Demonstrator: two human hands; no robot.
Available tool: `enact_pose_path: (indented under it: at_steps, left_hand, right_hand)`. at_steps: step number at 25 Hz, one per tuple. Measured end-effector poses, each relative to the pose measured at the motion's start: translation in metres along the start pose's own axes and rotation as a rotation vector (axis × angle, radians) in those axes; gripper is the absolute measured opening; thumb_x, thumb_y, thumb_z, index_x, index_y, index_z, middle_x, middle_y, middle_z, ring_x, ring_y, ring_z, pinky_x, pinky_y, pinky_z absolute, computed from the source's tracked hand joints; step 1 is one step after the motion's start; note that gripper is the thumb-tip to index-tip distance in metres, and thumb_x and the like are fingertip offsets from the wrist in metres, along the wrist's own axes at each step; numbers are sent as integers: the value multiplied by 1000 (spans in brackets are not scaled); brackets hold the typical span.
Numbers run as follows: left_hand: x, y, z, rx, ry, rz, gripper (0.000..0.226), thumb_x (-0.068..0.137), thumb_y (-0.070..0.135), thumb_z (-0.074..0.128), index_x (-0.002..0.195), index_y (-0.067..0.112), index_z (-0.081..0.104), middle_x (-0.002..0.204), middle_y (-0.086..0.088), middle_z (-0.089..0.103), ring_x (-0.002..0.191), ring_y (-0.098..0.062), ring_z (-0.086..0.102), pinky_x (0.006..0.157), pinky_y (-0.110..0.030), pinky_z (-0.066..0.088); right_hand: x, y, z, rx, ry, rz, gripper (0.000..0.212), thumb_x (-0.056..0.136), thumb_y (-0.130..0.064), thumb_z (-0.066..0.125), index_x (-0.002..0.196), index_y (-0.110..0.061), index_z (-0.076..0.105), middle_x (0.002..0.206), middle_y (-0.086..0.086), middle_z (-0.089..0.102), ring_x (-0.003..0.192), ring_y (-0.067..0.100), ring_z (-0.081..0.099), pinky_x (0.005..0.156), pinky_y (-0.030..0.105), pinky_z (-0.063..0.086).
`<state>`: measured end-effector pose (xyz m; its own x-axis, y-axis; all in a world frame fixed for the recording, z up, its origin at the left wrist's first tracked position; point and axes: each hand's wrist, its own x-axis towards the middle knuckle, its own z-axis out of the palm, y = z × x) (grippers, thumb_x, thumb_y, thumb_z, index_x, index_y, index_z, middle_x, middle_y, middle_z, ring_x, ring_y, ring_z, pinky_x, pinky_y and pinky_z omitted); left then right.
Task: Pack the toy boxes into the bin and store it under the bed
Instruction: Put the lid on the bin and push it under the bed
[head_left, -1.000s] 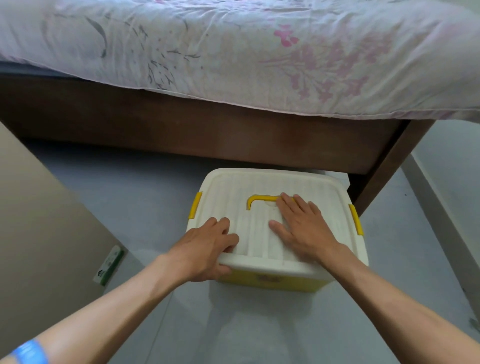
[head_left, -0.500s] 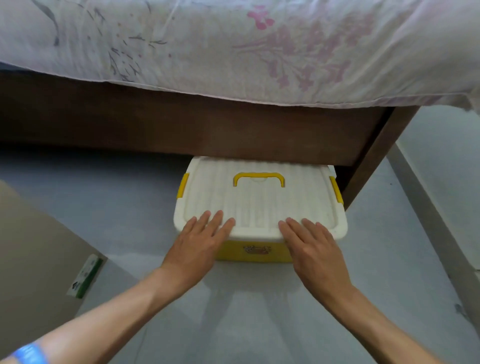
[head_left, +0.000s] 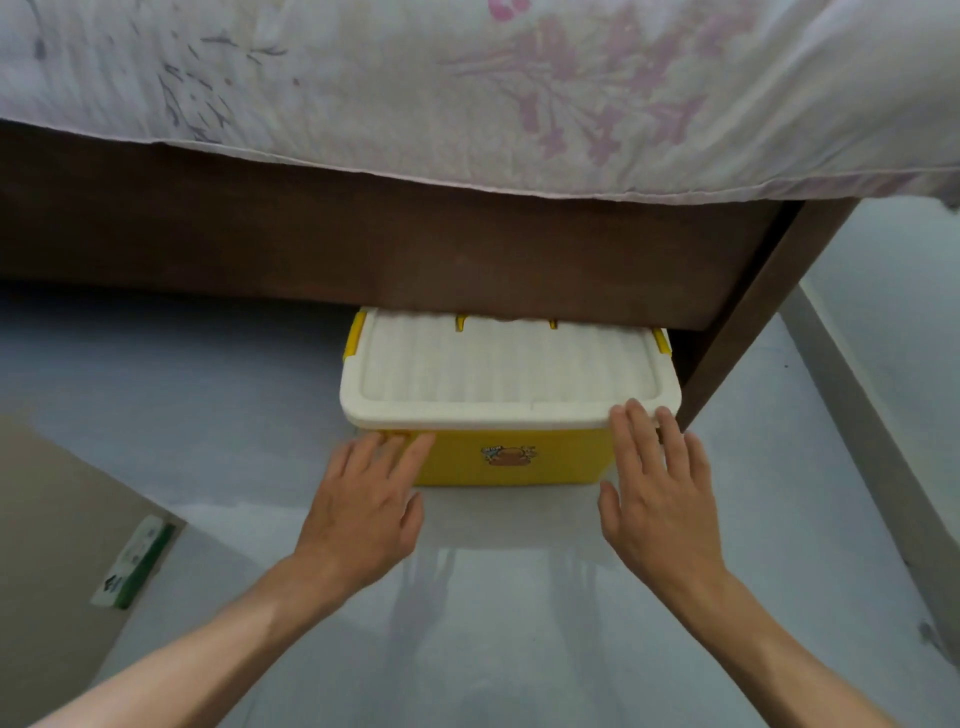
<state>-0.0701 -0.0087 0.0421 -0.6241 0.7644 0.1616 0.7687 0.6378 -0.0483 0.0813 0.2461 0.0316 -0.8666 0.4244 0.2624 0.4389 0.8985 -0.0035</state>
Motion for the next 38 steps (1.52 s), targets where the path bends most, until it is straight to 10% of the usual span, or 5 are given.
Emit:
enact_pose_path:
  at_steps: [12,18,38]
  left_hand:
    - [72,-20,-1,-97,-199,-108,98,89,62,50,157,26,-11,165,-5,-9,152,-28,-9,122,-49,3]
    - [98,-16,2,-94,-232,-139,99,89,58,53,157,25,-11,165,-6,-8,152,-29,-7,121,-48,4]
    - [136,-16,-1,-167,-323,-190,100,87,40,61,157,27,-9,165,-1,-11,152,-27,-9,121,-43,17]
  right_hand:
    - [48,-9,6,-92,-206,78,91,86,-23,54,156,-8,-3,165,13,1,151,35,2,120,52,17]
    - [71,-8,0,-262,-142,78,76,80,-9,51,151,-1,25,141,24,39,110,44,47,97,52,41]
    - [100,20,8,-87,-279,6,103,75,-24,63,156,-12,0,160,14,10,144,36,19,118,48,24]
